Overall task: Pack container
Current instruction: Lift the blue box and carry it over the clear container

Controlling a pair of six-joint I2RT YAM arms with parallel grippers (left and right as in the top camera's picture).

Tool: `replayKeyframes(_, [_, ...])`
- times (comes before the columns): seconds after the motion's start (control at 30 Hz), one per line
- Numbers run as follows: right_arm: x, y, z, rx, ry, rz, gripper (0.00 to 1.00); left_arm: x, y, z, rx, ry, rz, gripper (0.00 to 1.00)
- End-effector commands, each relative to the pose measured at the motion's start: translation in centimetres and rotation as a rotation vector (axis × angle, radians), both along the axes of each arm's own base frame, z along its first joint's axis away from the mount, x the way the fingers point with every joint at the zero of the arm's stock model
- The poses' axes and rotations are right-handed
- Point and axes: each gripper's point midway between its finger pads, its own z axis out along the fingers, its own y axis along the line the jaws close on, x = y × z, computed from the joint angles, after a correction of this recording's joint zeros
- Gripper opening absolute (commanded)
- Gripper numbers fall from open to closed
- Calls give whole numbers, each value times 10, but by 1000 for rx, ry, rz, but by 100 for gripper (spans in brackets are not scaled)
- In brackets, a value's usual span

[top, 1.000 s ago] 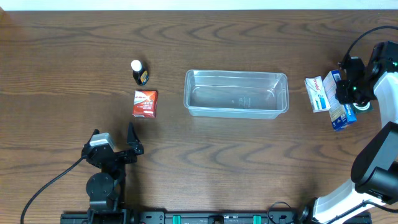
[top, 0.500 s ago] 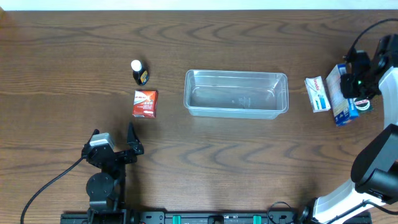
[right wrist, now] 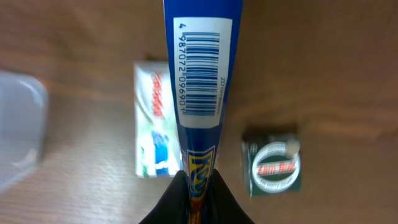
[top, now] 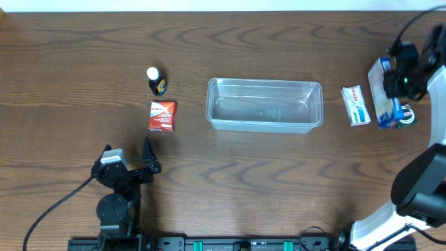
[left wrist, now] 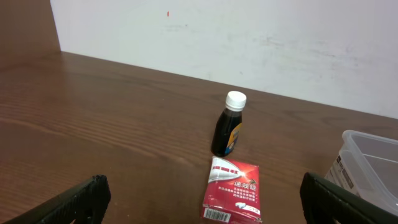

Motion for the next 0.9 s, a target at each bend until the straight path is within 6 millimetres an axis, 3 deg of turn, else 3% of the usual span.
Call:
replayKeyframes(0.0, [22,28,48,-15,-110,81,9,0,3,-18,-7,40,17,98])
replayKeyframes(0.23, [41,93,102,-59,-213,288,9,0,3,-18,-7,40,17,98])
replayKeyframes(0.37, [41,139,121,-90,-246,454,9,0,3,-18,-7,40,17,98])
replayKeyframes(0.63, [20,224,123,-128,-235,775,8,0,3,-18,-7,40,17,98])
replayKeyframes(0.87, [-1,261,116,-155,-201,982,8,0,3,-18,-7,40,17,98])
